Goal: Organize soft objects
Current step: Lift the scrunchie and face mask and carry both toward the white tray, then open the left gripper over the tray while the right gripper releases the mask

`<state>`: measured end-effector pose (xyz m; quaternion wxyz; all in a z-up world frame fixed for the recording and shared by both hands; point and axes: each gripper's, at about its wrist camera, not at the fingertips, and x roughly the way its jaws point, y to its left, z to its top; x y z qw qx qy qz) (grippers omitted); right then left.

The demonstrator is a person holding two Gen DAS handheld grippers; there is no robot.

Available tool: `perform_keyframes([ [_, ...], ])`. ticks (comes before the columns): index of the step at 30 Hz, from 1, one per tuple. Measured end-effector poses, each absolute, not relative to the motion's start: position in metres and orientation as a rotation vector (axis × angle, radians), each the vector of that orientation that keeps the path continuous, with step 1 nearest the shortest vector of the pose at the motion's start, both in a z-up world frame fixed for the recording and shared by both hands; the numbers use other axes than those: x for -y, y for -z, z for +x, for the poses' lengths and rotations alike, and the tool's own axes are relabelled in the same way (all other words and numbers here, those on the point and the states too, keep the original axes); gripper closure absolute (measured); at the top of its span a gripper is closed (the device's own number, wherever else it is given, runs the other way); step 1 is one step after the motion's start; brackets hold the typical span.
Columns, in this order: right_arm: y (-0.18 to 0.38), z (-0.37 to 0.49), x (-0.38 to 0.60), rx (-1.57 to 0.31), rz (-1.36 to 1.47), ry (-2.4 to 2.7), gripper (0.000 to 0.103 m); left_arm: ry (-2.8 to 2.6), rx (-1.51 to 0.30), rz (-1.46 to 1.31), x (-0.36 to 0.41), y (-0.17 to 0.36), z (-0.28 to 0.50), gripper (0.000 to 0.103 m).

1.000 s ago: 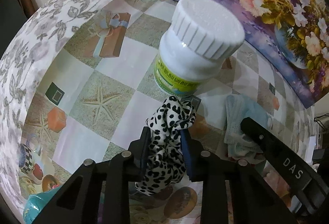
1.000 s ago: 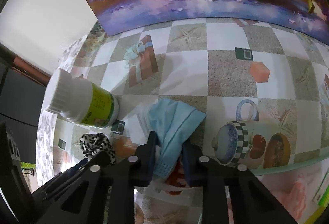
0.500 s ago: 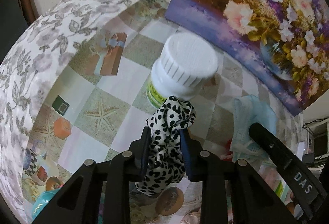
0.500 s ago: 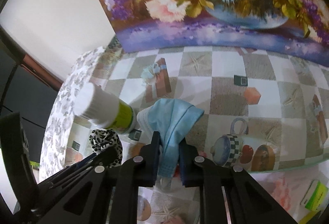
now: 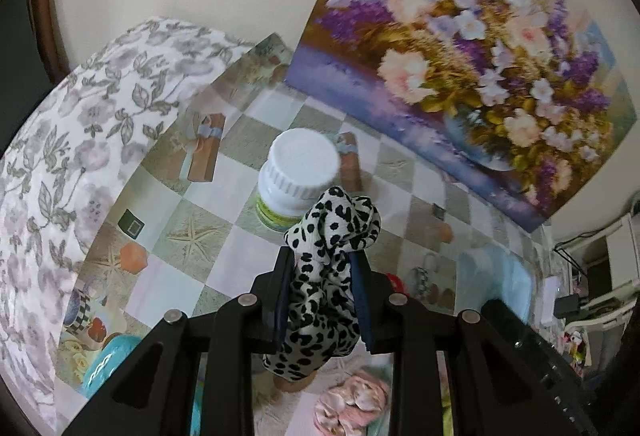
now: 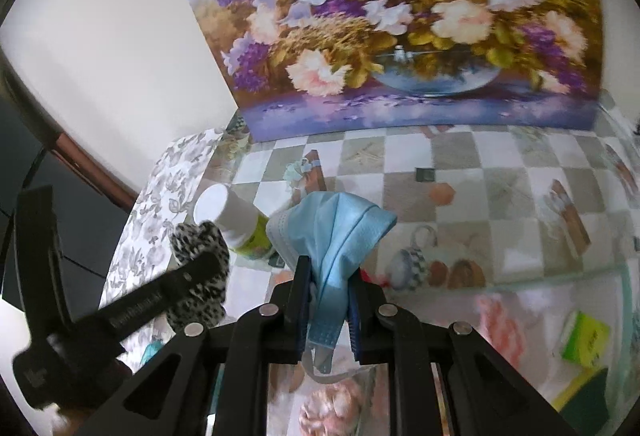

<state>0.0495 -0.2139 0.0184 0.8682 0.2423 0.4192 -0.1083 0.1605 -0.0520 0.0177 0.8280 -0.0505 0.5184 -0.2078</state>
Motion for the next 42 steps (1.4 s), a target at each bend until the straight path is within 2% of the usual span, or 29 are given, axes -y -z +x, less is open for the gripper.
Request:
perform_keyframes([
  [12, -0.055, -0.008, 0.21, -0.853, 0.5, 0.308, 0.086, 0.485, -1.001, -0.08, 0.04, -0.071, 0.119, 0.074],
  [27, -0.063, -0.085, 0.223, -0.837, 0.54, 0.435, 0.086, 0.636, -1.002, -0.007, 0.075, -0.078, 0.052, 0.074],
  [34, -0.05, -0.128, 0.251, -0.862, 0.563, 0.55, 0.086, 0.732, -1.054, 0.073, 0.105, -0.06, 0.018, 0.073],
  [42, -0.003, -0.137, 0.286, -1.004, 0.636, 0.602, 0.084, 0.799, -1.268, 0.148, 0.14, 0.001, -0.002, 0.073],
])
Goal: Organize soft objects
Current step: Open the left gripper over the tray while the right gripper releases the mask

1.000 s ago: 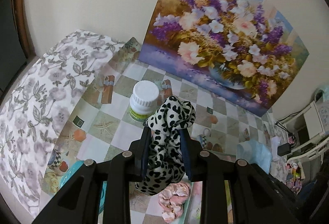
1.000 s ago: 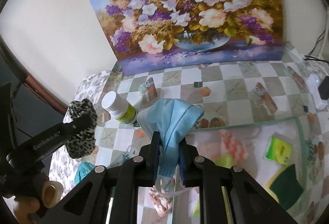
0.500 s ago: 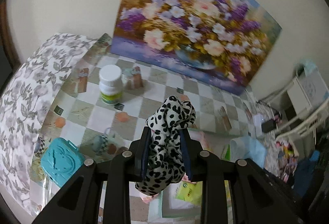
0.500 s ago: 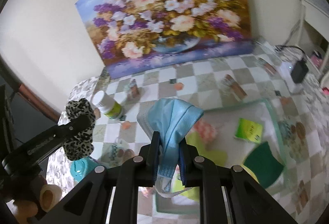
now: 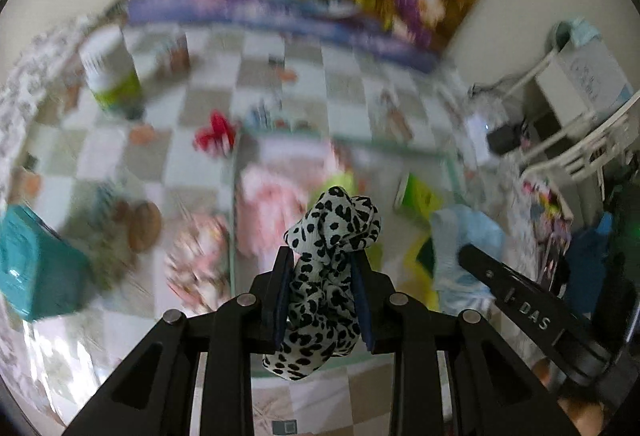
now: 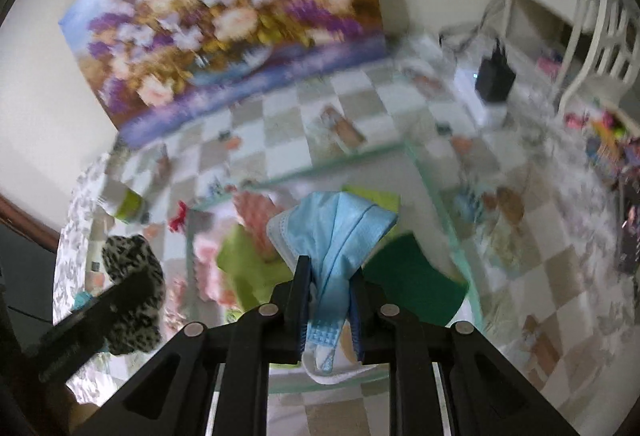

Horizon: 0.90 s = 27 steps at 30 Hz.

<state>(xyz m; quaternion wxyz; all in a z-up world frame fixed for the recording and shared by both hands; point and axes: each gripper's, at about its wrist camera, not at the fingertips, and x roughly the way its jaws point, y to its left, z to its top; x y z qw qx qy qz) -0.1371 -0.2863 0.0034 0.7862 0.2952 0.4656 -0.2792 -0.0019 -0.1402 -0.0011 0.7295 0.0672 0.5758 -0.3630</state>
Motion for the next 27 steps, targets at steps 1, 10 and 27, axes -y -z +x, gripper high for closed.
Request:
perform_keyframes([
  [1, 0.006, -0.136, 0.288, -1.027, 0.657, 0.594, 0.084, 0.796, -1.293, 0.157, 0.143, 0.009, -0.003, 0.073],
  [10, 0.068, -0.132, 0.294, -1.192, 0.739, 0.549, 0.083, 0.759, -1.496, 0.185, 0.154, 0.066, -0.01, 0.069],
  [27, 0.016, -0.133, 0.293, -1.109, 0.618, 0.625, 0.043, 0.746, -1.351, 0.031, 0.116, 0.003, 0.018, 0.036],
])
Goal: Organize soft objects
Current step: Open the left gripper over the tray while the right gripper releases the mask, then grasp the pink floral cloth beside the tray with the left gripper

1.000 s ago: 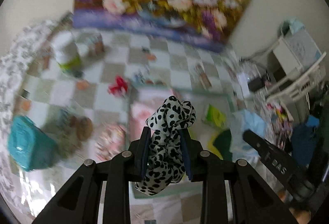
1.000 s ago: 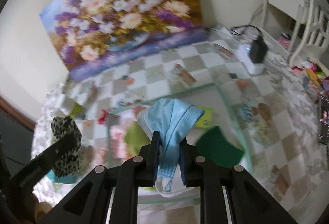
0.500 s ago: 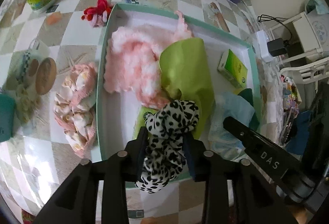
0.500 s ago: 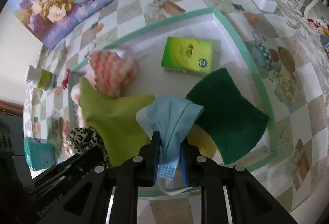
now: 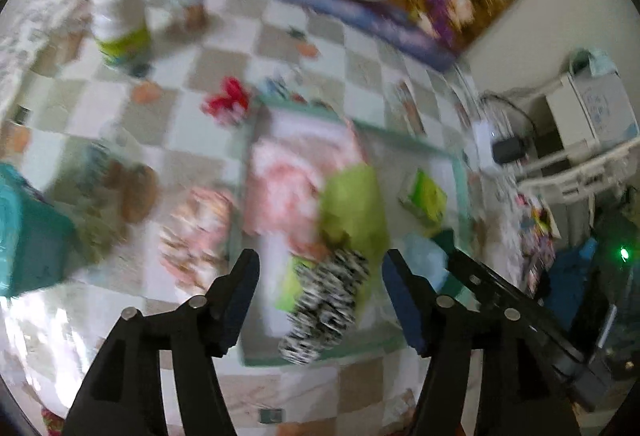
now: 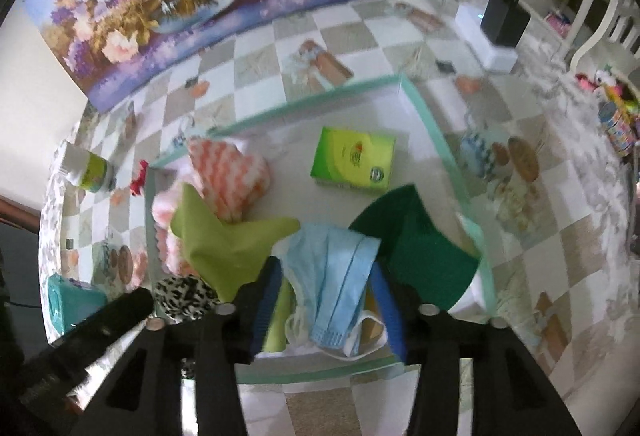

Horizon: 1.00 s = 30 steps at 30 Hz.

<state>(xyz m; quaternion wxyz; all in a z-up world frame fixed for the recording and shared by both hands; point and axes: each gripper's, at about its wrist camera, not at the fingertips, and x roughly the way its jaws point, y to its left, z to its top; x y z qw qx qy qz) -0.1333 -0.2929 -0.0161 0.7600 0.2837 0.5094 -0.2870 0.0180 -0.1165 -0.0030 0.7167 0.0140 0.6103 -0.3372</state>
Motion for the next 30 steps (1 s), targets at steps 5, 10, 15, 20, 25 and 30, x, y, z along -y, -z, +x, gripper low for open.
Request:
perform_keyframes([
  [5, 0.003, -0.126, 0.285, -1.081, 0.565, 0.637, 0.034, 0.61, -1.306, 0.048, 0.093, 0.002, 0.039, 0.034],
  [10, 0.007, -0.109, 0.272, -1.092, 0.515, 0.614, 0.012, 0.501, -1.353, 0.019, 0.079, 0.02, 0.058, 0.033],
  [15, 0.013, -0.098, 0.261, -1.104, 0.485, 0.587, 0.0, 0.451, -1.404, 0.021, 0.072, 0.043, 0.066, 0.033],
  [20, 0.02, -0.095, 0.261, -1.128, 0.496, 0.592, 0.0, 0.437, -1.446, 0.092, 0.085, 0.064, 0.065, 0.033],
  [25, 0.023, -0.096, 0.264, -1.132, 0.514, 0.592, 0.0, 0.422, -1.462, 0.167, 0.098, 0.083, 0.061, 0.033],
  [30, 0.023, -0.094, 0.263, -1.138, 0.509, 0.584, 0.0, 0.408, -1.455, 0.223, 0.103, 0.094, 0.059, 0.035],
])
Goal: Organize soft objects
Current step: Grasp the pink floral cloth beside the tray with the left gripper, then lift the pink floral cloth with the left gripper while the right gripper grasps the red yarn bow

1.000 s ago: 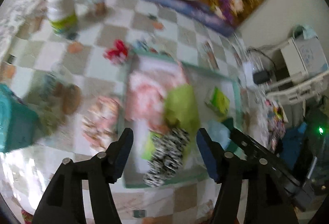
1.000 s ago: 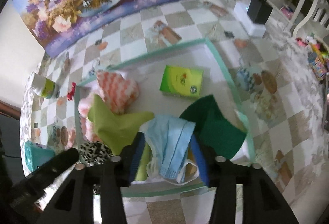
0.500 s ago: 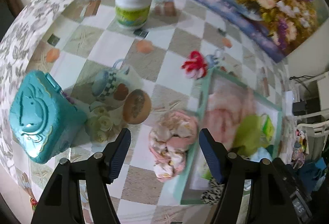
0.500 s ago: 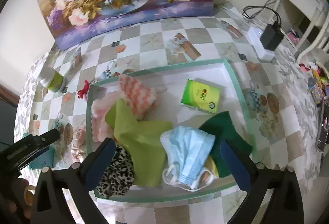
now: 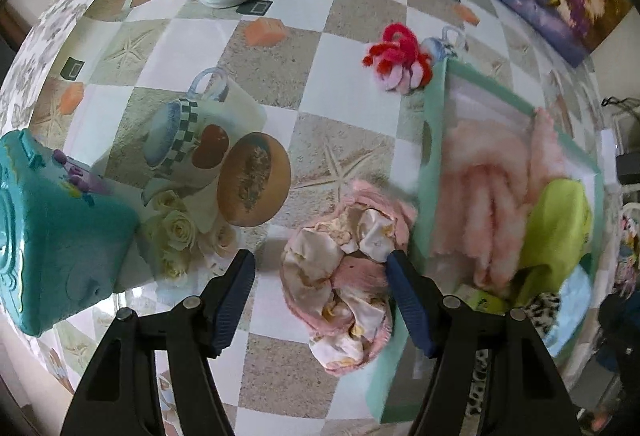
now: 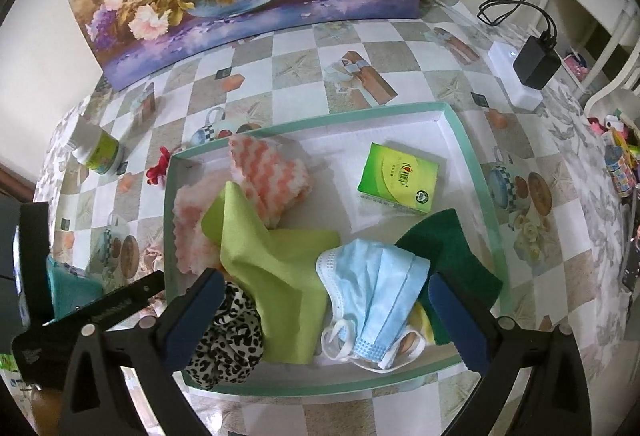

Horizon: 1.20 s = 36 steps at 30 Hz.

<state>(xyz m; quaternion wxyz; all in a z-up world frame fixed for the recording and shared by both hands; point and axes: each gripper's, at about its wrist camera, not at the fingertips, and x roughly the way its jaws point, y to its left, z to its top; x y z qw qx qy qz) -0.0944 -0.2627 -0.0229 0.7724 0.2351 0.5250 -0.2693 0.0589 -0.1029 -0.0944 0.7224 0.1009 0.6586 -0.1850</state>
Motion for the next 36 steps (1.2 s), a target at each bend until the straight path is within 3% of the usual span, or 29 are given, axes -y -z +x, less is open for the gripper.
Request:
perform_keyframes([
  [8, 0.024, -0.092, 0.261, -1.146, 0.503, 0.578, 0.0, 0.389, -1.38, 0.266, 0.108, 0.092, 0.064, 0.062],
  [15, 0.026, -0.083, 0.259, -1.138, 0.488, 0.562, 0.0, 0.379, -1.332, 0.248, 0.105, 0.091, 0.089, 0.075],
  [17, 0.026, -0.078, 0.257, -1.128, 0.485, 0.55, 0.0, 0.372, -1.331, 0.229, 0.104, 0.091, 0.097, 0.083],
  [36, 0.004, -0.014, 0.24, -1.012, 0.335, 0.49, 0.0, 0.351, -1.244, 0.011, 0.087, 0.051, 0.164, 0.087],
])
